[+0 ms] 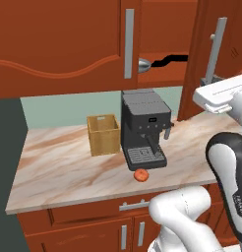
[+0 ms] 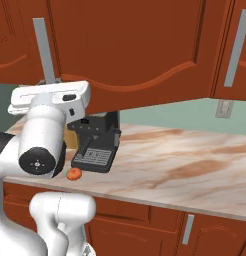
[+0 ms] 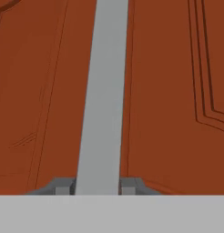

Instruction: Pick the pan from the cabinet and place it on the stove. Then turn on the stove burner for the pan.

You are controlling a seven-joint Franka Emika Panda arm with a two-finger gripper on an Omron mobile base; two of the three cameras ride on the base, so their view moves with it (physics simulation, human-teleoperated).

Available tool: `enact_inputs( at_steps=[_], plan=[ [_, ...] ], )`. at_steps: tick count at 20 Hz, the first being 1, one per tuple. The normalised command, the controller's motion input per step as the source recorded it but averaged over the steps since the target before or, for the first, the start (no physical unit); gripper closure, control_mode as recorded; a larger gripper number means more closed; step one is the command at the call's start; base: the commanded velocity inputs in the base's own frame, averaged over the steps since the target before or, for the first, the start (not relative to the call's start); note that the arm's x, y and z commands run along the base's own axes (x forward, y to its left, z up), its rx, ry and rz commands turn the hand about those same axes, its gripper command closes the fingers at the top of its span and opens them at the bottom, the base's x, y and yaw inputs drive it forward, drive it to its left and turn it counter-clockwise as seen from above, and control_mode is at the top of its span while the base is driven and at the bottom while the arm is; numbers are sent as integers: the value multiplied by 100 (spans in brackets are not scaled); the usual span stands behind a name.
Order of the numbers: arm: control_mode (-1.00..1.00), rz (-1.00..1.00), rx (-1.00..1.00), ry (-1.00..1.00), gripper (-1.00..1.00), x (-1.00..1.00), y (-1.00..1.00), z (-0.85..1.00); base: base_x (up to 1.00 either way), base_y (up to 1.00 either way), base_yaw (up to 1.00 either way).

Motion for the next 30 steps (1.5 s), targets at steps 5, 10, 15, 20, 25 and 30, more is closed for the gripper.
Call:
enact_inputs(
  at_steps=[5, 10, 15, 20, 25, 30],
  plan=[
    [-100, 10, -1, 1, 100, -53, -40, 8, 0, 0, 0],
    [-100, 4, -1, 1, 100, -40, -27, 0, 0, 0, 0],
    [-100, 1, -3, 0, -100, -53, -3, -8, 0, 0, 0],
    [-100, 2, -1, -12, -100, -57, 18, 1, 0, 0, 0],
    [-100, 0, -7, -13, -100, -54, 37, 6, 0, 0, 0],
    [-100, -2, -13, -14, -100, -55, 41, 8, 0, 0, 0]
  ],
)
